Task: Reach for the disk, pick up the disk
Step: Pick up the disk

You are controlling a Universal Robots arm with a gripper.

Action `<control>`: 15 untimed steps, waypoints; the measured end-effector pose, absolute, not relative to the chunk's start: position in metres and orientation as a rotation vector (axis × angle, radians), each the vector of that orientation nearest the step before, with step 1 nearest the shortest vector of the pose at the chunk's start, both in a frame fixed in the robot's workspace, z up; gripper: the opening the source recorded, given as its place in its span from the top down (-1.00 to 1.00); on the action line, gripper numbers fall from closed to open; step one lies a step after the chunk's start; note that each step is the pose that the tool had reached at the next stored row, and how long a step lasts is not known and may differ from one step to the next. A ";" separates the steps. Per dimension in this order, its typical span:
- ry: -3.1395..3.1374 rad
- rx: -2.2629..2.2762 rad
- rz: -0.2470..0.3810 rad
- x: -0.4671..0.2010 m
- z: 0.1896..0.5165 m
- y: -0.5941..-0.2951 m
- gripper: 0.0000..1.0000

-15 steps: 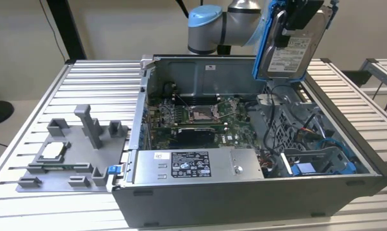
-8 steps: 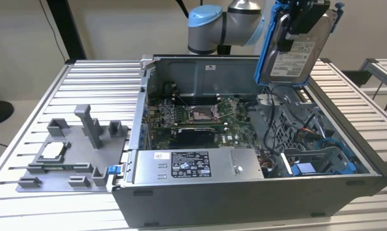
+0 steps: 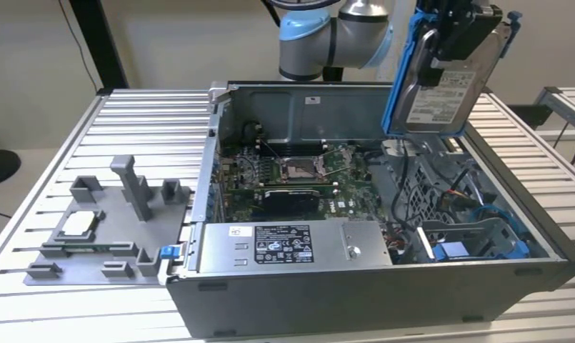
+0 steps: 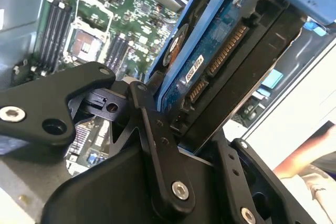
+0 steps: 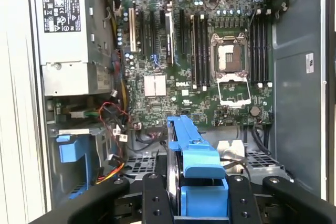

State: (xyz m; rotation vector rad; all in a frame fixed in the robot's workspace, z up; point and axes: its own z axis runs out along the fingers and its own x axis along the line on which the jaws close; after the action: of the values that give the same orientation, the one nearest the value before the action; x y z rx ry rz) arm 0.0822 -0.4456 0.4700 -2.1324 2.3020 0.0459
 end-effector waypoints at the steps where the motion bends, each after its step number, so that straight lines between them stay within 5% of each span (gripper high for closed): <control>1: 2.302 -2.132 0.046 0.082 0.470 -0.448 1.00; 15: 2.302 -2.132 0.046 0.081 0.467 -0.493 1.00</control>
State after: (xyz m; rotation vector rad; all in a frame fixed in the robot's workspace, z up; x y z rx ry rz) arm 0.0805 -0.4932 0.4671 -2.1323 2.3020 0.0459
